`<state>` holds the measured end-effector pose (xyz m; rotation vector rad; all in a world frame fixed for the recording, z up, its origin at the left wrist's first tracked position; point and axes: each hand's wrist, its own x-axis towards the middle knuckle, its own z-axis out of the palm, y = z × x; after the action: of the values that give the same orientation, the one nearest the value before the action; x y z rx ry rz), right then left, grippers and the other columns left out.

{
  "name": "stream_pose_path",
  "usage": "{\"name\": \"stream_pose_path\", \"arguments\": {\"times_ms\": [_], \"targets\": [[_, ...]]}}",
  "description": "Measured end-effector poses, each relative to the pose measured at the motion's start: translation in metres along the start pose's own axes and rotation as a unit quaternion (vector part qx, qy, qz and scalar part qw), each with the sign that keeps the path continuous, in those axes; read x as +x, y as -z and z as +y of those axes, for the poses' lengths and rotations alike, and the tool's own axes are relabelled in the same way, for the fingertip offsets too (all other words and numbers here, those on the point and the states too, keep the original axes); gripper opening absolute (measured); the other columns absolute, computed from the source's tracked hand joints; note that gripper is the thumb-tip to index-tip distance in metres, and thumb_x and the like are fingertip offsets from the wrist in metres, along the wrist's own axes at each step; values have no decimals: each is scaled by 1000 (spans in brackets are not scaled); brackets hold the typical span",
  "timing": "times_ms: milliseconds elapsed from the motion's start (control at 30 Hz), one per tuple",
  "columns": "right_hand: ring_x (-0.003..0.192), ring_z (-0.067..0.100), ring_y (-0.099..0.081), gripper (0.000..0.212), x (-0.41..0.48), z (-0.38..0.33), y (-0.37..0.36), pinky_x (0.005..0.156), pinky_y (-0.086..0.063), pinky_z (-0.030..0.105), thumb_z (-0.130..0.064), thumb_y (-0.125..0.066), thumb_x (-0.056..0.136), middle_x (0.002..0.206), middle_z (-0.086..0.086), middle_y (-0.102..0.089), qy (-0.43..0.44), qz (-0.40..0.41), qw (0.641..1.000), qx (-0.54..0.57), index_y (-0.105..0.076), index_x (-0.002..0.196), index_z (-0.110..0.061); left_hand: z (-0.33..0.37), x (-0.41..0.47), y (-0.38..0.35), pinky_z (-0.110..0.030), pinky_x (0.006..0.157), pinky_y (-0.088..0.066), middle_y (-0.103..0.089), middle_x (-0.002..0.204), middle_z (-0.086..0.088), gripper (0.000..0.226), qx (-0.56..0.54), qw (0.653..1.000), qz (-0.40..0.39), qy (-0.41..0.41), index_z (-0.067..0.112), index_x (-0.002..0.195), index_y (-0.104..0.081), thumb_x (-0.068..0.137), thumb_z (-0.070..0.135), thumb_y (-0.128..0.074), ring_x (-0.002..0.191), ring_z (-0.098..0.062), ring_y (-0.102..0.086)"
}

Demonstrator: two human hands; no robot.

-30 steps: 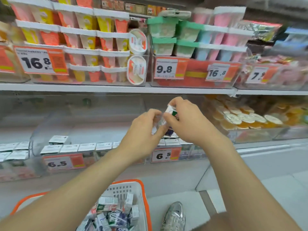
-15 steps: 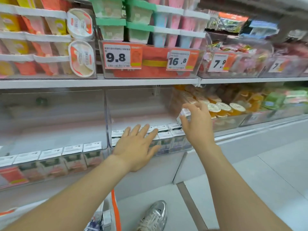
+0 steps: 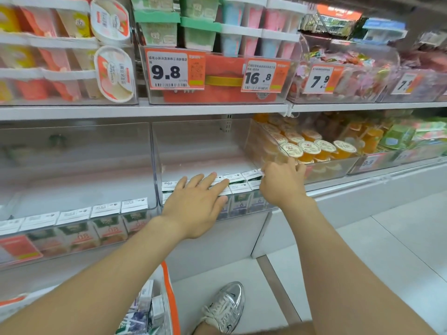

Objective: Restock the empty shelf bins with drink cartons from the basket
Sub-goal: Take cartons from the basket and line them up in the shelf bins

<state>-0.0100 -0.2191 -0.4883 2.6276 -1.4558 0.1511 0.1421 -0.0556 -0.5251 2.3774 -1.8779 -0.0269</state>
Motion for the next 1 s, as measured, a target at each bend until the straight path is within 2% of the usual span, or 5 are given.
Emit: {"name": "stream_pose_path", "arguments": {"times_ms": [300, 433, 533, 767, 1000], "targets": [[74, 30, -65, 29, -36, -35, 42, 63, -55, 37, -15, -45, 85, 79, 8, -70, 75, 155, 947, 270, -72, 77, -12, -14, -1, 12, -39, 118, -34, -58, 148, -4, 34, -190, 978, 70, -41, 19, 137, -62, 107, 28, -50, 142, -23, -47], [67, 33, -51, 20, -83, -76, 62, 52, -36, 32, -16, -52, 83, 67, 9, -51, 128, -90, 969, 189, -50, 64, -13, -23, -49, 16, -37, 89, -52, -71, 105, 7, 19, -205, 951, 221, -74, 19, 107, -71, 92, 8, -65, 98, -16, -64], [78, 28, -66, 13, -114, -108, 65, 63, -50, 32, -13, -63, 89, 81, 9, -68, 232, -314, 919, 59, -70, 78, -11, -39, -101, 11, -29, 70, -51, -65, 88, 15, 16, -194, 944, 262, -53, 23, 100, -72, 89, 11, -72, 75, -7, -60], [63, 21, -46, 32, -174, -197, 42, 56, -36, 29, -11, -60, 96, 69, 0, -50, 402, -390, 828, 14, -49, 67, -17, -101, -211, -36, -32, 60, -51, -63, 81, 22, 12, -144, 989, 37, 21, 38, 95, -66, 92, 29, -57, 70, -2, -57], [59, 21, -33, 29, -216, -263, -34, 52, -32, 35, -5, -52, 95, 69, 5, -41, 471, -401, 781, -86, -42, 70, -14, -141, -285, -122, -42, 74, -58, -63, 86, 16, 11, -178, 957, -196, 120, 32, 96, -65, 96, 30, -55, 80, -14, -63]]}}
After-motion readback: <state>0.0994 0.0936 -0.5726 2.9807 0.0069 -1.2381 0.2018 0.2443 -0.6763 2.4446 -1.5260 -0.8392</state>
